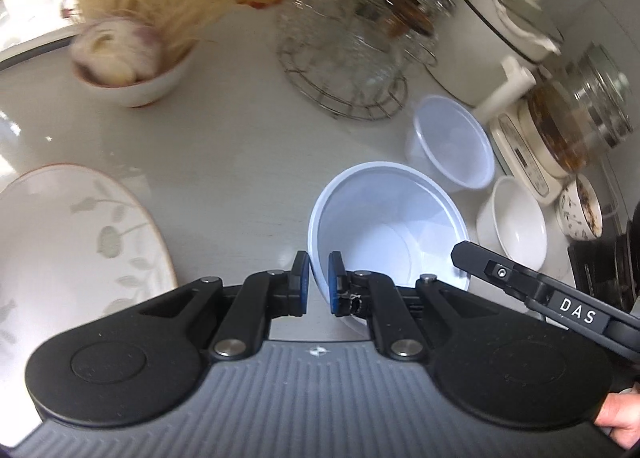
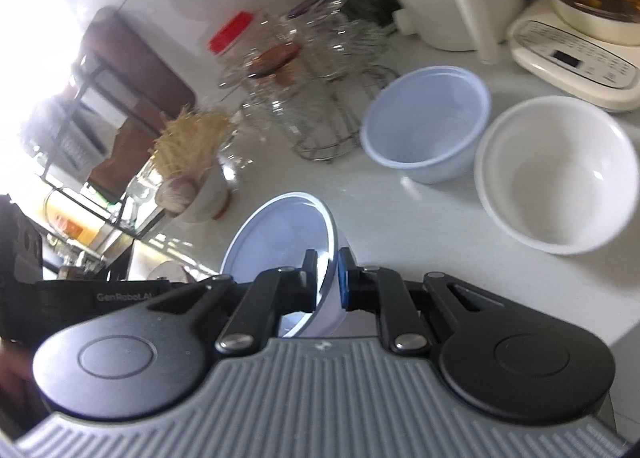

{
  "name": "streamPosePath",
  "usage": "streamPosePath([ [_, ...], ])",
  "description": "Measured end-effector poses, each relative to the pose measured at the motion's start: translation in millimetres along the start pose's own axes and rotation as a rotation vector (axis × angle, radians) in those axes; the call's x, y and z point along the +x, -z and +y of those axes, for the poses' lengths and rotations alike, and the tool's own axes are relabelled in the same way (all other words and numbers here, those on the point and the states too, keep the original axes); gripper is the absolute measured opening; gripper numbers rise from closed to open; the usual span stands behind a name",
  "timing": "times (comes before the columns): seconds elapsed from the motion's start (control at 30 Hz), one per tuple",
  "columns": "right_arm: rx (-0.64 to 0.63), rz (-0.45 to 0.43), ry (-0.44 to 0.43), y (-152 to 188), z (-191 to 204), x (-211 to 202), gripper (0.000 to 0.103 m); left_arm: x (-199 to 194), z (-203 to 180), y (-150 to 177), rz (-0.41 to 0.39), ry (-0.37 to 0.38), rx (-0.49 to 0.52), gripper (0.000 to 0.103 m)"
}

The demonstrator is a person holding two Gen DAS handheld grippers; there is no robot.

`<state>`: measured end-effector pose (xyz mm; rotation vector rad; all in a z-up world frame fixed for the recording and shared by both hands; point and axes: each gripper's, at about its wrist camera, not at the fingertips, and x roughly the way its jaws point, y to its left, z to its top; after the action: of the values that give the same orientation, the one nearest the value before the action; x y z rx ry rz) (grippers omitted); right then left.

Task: Organize plates and bowls
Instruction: 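Lift the plastic bowl with both grippers and carry it toward the plates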

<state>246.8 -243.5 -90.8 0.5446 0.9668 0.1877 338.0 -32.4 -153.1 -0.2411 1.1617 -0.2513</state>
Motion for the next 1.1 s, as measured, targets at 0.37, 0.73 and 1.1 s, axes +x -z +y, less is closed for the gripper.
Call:
streamPosePath([
  [0.37,-0.028,0.087,-0.023,5,12,36,0.013,0,27,8,0.015,-0.061,-0.029,0.012],
  [0.73,-0.066,0.127,0.029,14,13,51,0.013,16,30,13,0.047,-0.073,0.005,0.012],
  [1.1,-0.025,0.074,0.058,12,13,41,0.057,4,28,16,0.006,-0.087,0.026,0.040],
])
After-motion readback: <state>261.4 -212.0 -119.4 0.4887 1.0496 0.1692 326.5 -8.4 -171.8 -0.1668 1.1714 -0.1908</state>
